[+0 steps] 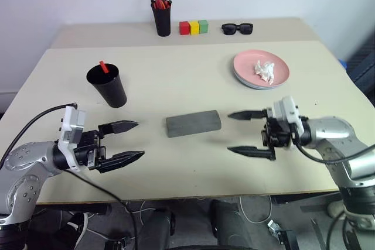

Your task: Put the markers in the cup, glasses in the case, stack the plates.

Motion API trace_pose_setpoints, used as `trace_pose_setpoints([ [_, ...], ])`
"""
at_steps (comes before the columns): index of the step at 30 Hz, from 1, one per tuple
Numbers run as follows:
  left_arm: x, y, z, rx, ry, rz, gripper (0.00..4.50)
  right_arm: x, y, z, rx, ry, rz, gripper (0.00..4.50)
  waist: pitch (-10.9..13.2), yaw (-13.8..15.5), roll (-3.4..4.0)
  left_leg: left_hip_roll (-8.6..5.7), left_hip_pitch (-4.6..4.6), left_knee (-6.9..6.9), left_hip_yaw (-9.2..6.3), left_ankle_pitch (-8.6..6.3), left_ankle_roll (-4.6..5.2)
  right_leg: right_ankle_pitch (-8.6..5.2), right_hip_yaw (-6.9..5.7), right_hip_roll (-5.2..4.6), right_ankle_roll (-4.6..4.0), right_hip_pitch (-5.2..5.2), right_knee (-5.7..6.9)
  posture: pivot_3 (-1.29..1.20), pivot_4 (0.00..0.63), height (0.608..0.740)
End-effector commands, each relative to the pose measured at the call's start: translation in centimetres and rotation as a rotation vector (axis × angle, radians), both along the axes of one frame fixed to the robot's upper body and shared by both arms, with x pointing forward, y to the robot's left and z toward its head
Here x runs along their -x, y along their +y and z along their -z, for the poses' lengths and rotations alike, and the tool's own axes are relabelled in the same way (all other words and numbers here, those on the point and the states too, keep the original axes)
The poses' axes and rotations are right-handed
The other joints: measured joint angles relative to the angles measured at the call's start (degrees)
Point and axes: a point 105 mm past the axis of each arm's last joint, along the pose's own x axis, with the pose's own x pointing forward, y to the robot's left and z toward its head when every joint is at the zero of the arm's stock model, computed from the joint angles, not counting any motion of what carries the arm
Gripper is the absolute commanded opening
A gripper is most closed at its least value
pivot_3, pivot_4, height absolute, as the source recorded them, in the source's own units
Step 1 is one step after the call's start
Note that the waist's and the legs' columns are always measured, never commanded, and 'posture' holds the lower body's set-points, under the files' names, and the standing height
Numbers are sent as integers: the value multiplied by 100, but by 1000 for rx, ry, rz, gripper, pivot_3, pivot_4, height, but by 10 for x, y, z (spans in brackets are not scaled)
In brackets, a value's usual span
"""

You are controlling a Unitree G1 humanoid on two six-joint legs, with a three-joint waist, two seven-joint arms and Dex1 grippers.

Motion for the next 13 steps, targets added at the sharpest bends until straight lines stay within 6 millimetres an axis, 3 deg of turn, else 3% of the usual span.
trace_pose_setpoints([
  [1, -3, 5, -1, -52, -55, -21, 4500, 1, -19, -14, 11, -88, 35, 4450, -1, -2, -1, 0, 1, 0, 1, 0, 0, 1, 0, 0, -1, 0, 1, 0, 150, 740],
  [5, -6, 21, 6, -61, -88, -72, 4500, 5, -35, -10, 49, -66, 98, 4450, -1, -10, -1, 3, 2, -6, 0, -1, 1, 3, -1, 1, 1, -5, 4, 0, 150, 740],
  [13, -18, 28, 14, -62, -197, -94, 4500, 9, -43, -14, 61, -68, 169, 4450, -2, 7, -1, 5, -2, -6, 4, -1, 2, 4, 0, 1, 1, -10, 3, 0, 150, 740],
])
